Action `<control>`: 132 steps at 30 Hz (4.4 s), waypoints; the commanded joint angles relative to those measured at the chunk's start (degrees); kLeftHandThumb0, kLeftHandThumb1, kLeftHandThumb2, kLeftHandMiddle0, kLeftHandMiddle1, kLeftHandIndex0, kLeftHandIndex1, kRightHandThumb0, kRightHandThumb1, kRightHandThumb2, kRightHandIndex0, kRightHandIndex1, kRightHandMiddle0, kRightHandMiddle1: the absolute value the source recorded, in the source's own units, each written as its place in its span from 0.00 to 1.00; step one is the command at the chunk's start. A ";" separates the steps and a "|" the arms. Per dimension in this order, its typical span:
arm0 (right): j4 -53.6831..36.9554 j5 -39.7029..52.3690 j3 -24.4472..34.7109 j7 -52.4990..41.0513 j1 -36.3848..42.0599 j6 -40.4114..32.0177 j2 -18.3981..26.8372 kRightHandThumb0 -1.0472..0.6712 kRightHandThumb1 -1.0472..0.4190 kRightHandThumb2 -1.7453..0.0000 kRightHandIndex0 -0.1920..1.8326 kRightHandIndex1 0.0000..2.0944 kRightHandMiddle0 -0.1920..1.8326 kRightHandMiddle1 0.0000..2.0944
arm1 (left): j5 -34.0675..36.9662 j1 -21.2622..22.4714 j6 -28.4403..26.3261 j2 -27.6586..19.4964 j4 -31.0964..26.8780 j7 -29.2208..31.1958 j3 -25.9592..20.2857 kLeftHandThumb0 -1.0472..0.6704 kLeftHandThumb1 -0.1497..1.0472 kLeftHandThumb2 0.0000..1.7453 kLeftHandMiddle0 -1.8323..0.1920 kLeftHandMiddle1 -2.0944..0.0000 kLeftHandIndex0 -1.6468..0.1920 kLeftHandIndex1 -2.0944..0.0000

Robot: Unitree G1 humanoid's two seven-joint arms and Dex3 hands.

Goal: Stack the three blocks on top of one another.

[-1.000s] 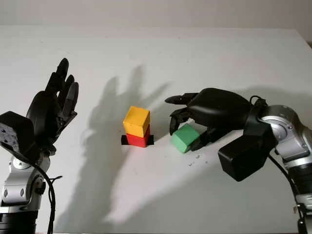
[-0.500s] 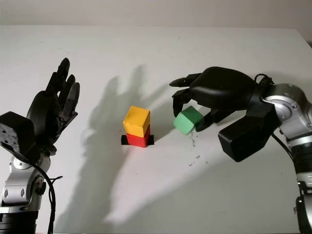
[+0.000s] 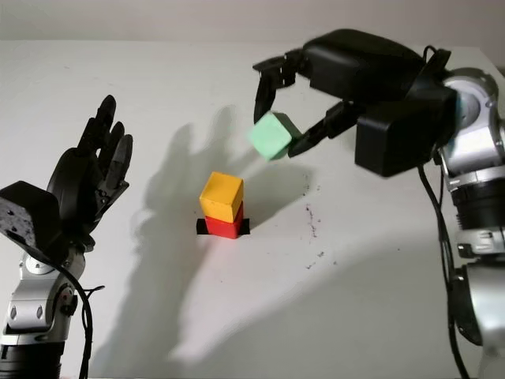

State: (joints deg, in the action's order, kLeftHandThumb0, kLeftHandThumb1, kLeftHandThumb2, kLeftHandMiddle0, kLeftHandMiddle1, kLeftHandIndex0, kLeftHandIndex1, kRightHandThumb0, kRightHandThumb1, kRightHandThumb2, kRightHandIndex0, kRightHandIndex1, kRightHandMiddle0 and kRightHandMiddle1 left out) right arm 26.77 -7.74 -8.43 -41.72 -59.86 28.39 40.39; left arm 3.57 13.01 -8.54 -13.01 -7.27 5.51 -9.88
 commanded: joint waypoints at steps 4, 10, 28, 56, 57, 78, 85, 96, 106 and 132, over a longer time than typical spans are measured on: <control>-0.53 5.69 1.70 -4.26 -4.16 -8.90 -2.88 0.39 0.13 0.97 0.25 0.02 0.36 0.60 | -0.38 -0.37 -0.10 0.30 -0.76 -0.89 0.17 0.22 1.00 0.30 0.94 0.97 0.93 0.97; -4.98 9.11 1.42 -7.90 -3.79 -20.44 -5.92 0.39 0.11 0.97 0.22 0.01 0.31 0.70 | 0.00 -0.50 -0.45 0.41 -1.11 -1.10 0.07 0.21 1.00 0.29 0.94 0.97 0.93 0.97; -4.52 7.63 -1.97 -12.89 0.73 -25.59 -10.36 0.34 0.10 0.97 0.22 0.02 0.29 0.72 | 0.64 -1.26 -0.72 0.85 -2.10 -0.72 0.21 0.23 1.00 0.30 0.96 0.98 0.94 0.98; -7.26 12.45 -1.54 -17.06 3.88 -37.46 -12.18 0.33 0.09 0.97 0.20 0.02 0.27 0.76 | 0.18 -2.08 -0.12 1.17 -2.11 -0.51 0.56 0.23 1.00 0.30 0.96 0.98 0.95 0.98; -7.26 12.53 -1.54 -17.01 3.90 -37.51 -12.20 0.33 0.10 0.97 0.20 0.02 0.27 0.75 | -0.15 -2.14 -0.37 1.13 -2.28 -0.70 0.70 0.23 1.00 0.30 0.96 0.98 0.94 0.98; -4.85 8.25 -2.76 -17.07 3.48 -25.40 -11.37 0.34 0.09 0.97 0.20 0.02 0.27 0.74 | -0.82 -2.34 -1.16 1.61 -3.06 -1.81 1.17 0.23 1.00 0.31 0.96 0.97 0.94 0.97; -4.71 4.30 -3.60 -16.06 3.68 -18.96 -10.53 0.36 0.08 0.97 0.19 0.02 0.27 0.71 | -0.53 -2.56 -0.36 1.55 -2.99 -1.33 1.01 0.24 1.00 0.31 0.96 0.98 0.95 0.98; -4.83 3.07 -3.33 -15.93 2.87 -18.73 -10.30 0.37 0.09 0.97 0.18 0.02 0.28 0.69 | -0.41 -2.45 -0.31 1.60 -2.75 -1.17 1.05 0.24 1.00 0.31 0.97 0.98 0.95 0.98; -4.71 3.54 -3.50 -16.18 3.20 -18.33 -10.84 0.35 0.09 0.97 0.19 0.03 0.29 0.69 | -0.23 -2.64 -0.92 2.00 -3.50 -1.68 0.99 0.24 1.00 0.30 0.96 0.97 0.95 0.97; -3.80 3.13 -4.54 -16.39 3.20 -16.88 -11.24 0.33 0.10 0.97 0.19 0.02 0.31 0.67 | -1.23 -2.99 -2.49 2.51 -4.35 -2.89 1.69 0.23 1.00 0.30 0.96 0.97 0.95 0.97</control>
State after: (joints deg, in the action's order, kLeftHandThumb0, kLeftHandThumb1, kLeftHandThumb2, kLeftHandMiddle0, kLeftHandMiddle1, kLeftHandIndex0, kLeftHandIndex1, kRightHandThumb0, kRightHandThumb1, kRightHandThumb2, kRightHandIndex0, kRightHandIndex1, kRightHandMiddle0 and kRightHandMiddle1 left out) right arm 22.63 -4.67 -12.52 -57.70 -56.46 11.57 29.25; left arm 2.56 10.89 -11.06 -10.68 -10.36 2.78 -8.45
